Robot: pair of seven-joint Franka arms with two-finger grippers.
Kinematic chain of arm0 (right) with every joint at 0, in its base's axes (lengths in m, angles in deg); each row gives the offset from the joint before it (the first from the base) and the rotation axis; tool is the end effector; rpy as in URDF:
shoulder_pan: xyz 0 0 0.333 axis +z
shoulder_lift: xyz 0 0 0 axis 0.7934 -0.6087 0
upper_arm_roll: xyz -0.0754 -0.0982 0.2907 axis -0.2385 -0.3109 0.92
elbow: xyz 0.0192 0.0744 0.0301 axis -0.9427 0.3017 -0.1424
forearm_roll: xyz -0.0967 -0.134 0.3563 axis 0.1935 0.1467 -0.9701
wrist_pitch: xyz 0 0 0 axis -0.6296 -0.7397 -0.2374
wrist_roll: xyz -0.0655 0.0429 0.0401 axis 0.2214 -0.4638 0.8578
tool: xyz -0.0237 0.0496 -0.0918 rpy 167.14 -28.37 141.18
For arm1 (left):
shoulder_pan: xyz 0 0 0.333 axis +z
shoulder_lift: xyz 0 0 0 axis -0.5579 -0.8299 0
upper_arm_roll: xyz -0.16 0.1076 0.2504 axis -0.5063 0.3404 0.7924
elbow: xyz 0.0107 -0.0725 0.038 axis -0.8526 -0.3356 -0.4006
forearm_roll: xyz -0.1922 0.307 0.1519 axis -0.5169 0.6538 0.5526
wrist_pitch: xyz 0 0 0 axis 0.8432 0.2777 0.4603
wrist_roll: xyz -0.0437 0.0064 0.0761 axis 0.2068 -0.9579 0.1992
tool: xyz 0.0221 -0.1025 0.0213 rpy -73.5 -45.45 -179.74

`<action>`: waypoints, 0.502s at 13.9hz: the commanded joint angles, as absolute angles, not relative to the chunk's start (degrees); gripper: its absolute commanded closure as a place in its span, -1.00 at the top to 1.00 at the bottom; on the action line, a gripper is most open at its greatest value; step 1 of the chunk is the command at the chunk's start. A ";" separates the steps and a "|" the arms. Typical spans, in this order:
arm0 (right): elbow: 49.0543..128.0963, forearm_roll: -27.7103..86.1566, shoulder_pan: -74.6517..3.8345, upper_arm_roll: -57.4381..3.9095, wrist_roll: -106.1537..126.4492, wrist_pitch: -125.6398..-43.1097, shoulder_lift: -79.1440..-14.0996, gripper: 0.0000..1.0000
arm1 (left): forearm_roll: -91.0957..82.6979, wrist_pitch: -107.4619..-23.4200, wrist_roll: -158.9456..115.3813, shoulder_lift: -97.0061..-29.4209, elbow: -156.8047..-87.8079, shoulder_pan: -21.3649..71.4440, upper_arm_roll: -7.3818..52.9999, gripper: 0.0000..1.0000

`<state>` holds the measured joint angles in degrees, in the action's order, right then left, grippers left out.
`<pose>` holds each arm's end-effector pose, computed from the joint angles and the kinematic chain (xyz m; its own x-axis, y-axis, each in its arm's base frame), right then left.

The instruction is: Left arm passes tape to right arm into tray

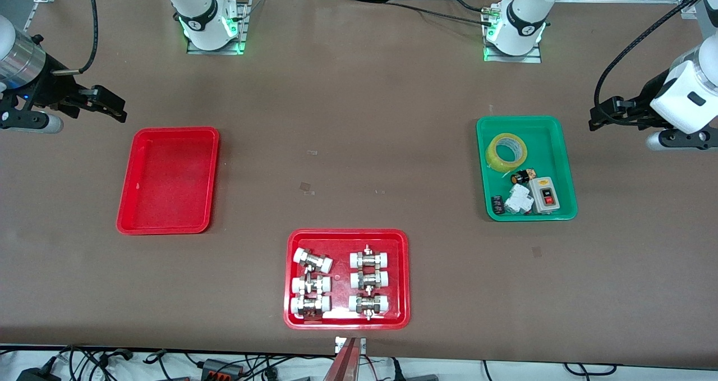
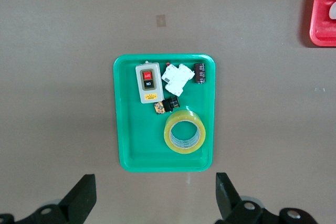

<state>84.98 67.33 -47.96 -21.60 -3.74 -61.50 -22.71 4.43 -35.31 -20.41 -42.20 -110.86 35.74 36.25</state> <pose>0.5523 0.0391 0.5890 0.9962 -0.0793 -0.0369 -0.0784 -0.9966 0.0263 0.5708 -0.0284 0.5904 0.9939 0.0363 -0.1037 0.0369 -0.9993 0.0039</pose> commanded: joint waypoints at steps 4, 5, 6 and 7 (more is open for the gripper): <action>84.39 67.74 -47.85 -21.40 -3.15 -60.69 -22.89 1.00 | 3.56 -35.82 -19.37 -40.93 -112.07 35.93 36.21 1.00; 84.39 67.74 -47.85 -21.40 -3.15 -60.77 -22.89 1.00 | 3.56 -35.82 -19.37 -40.93 -112.07 35.85 36.21 1.00; 84.39 67.74 -47.85 -21.40 -3.15 -60.78 -22.89 1.00 | 3.56 -35.82 -19.37 -40.93 -112.07 35.93 36.21 1.00; 84.39 67.74 -47.85 -21.40 -3.15 -60.69 -22.89 1.00 | 3.56 -35.82 -19.37 -40.93 -112.07 35.85 36.21 1.00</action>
<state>84.98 67.33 -47.93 -21.57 -3.73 -61.49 -22.71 4.41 -35.31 -20.41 -42.20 -110.87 35.74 36.24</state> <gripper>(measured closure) 0.000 0.000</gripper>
